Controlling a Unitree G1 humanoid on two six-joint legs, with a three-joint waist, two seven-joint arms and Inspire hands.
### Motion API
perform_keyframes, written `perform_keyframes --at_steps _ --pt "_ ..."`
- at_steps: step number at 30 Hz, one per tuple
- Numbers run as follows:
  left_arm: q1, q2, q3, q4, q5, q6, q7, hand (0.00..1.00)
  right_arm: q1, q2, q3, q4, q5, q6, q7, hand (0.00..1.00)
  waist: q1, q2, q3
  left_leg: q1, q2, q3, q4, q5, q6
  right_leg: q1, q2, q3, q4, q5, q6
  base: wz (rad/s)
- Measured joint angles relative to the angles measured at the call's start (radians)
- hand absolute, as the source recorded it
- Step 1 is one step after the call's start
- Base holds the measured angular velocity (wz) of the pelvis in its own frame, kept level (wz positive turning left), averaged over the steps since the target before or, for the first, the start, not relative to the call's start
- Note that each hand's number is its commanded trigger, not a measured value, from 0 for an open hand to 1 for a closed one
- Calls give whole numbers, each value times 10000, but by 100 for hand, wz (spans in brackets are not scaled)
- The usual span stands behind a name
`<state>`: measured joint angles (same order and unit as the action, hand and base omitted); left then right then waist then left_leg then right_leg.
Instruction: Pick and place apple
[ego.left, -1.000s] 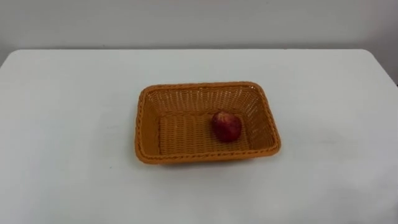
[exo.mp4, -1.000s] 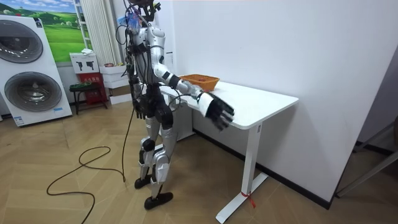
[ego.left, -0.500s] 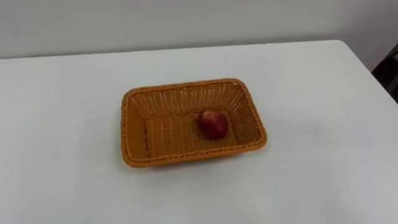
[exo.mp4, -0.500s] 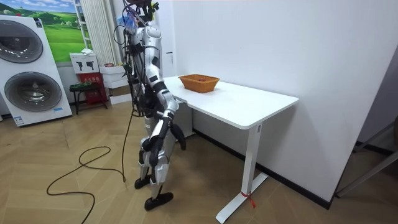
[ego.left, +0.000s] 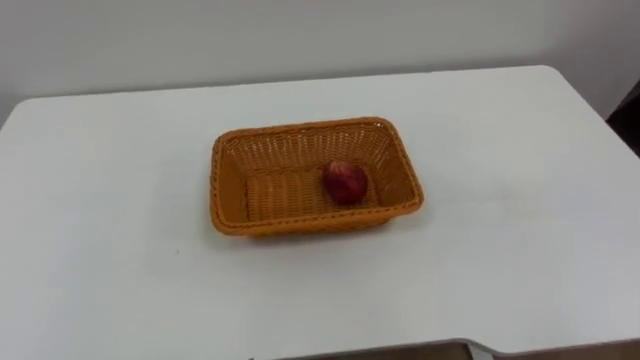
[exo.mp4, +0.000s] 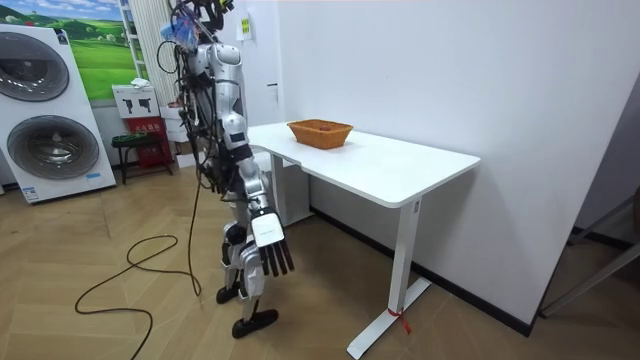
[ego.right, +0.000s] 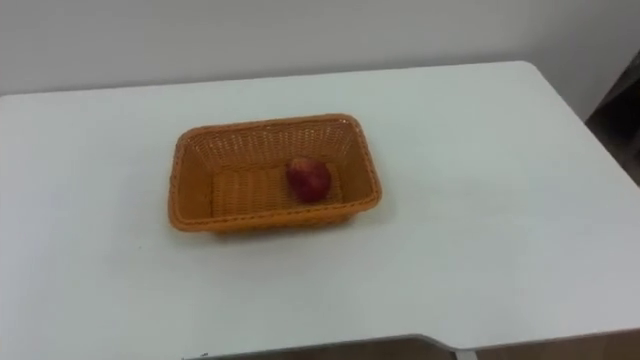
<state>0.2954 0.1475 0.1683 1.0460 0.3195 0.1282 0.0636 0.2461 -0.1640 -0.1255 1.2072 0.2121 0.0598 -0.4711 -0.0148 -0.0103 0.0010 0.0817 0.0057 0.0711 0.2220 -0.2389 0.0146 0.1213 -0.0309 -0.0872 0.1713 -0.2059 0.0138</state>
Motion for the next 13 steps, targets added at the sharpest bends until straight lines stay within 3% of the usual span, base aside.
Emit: perform_keyframes --at_steps 7,13 --pt "167 -42 -114 -1 -9 479 -255 0 -3 -1 1035 75 -1268 730 1519 0 217 -81 -3 -47 -42 -98 10 85 9 29 -36 -112 19 -2 4 5" --pt "-208 -13 -910 -5 -19 469 -357 0 -397 8 1640 241 -2692 838 2375 0 206 -133 9 -97 -52 -146 80 82 7 62 -44 -203 -25 -13 -7 2"
